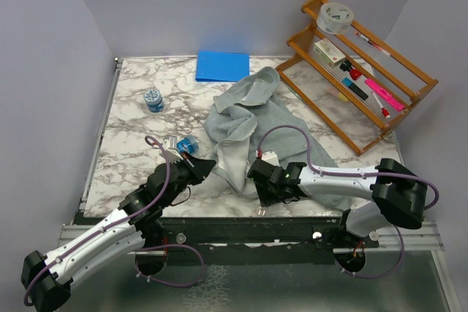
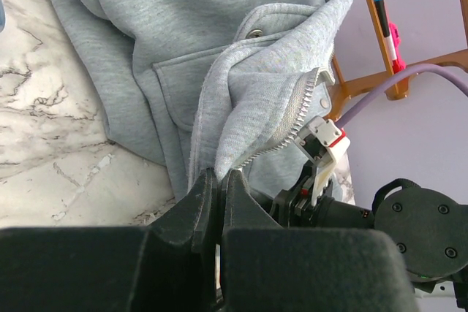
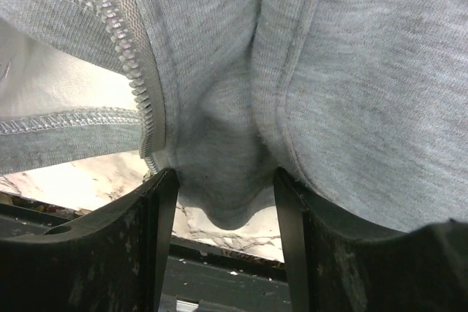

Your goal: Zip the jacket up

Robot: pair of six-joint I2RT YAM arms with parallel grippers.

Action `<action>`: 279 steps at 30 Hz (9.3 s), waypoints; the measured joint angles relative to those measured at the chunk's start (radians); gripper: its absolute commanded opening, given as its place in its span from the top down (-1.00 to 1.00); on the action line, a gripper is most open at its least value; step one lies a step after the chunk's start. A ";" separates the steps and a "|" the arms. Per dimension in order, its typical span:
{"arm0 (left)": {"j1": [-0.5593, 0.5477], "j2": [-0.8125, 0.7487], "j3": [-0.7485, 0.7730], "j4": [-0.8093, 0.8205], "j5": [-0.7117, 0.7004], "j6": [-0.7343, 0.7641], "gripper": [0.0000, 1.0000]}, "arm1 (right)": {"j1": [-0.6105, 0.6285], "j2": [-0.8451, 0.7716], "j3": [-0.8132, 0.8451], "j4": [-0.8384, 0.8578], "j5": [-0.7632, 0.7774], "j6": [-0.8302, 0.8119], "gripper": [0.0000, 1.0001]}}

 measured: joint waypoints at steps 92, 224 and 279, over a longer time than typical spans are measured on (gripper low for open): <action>-0.035 0.368 -0.064 0.607 0.353 0.338 1.00 | -0.006 -0.420 -0.324 0.976 -0.119 -0.077 0.51; -0.042 0.209 -0.031 0.937 0.367 0.159 1.00 | -0.022 -0.544 -0.443 1.482 -0.127 0.309 0.99; -0.042 0.243 -0.031 0.989 0.364 0.138 1.00 | -0.048 -0.546 -0.452 1.516 -0.149 0.307 0.99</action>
